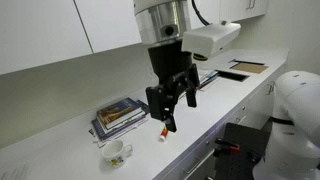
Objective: Pick the bottle from the counter and put it in the cup
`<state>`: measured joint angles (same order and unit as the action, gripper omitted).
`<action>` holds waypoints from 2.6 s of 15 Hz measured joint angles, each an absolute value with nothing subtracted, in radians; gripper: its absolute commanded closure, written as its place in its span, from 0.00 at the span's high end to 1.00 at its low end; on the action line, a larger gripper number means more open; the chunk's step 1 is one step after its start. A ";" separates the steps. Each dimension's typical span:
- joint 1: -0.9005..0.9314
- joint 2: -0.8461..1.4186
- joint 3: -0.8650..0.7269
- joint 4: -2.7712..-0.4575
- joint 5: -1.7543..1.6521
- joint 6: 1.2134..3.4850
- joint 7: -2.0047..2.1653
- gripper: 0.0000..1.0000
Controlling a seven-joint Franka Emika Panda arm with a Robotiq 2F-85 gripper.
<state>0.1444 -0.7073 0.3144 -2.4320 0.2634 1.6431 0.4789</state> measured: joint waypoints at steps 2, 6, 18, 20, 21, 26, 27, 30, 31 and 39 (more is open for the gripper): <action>0.144 -0.707 0.314 -2.432 0.263 1.643 0.479 1.00; 0.144 -0.707 0.314 -2.432 0.263 1.643 0.479 1.00; -0.170 -0.363 0.299 -2.478 0.069 2.126 0.864 1.00; -0.180 -0.266 0.289 -2.469 0.006 2.223 0.995 1.00; -0.180 -0.220 0.282 -2.462 -0.028 2.260 1.069 1.00; -0.155 -0.052 0.220 -2.414 -0.207 2.304 1.437 1.00; -0.143 -0.024 0.199 -2.407 -0.231 2.300 1.500 1.00; -0.101 0.058 0.133 -2.389 -0.257 2.295 1.621 1.00; -0.087 0.083 0.113 -2.384 -0.257 2.297 1.632 1.00; 0.004 0.263 0.009 -2.322 -0.259 2.375 1.592 0.89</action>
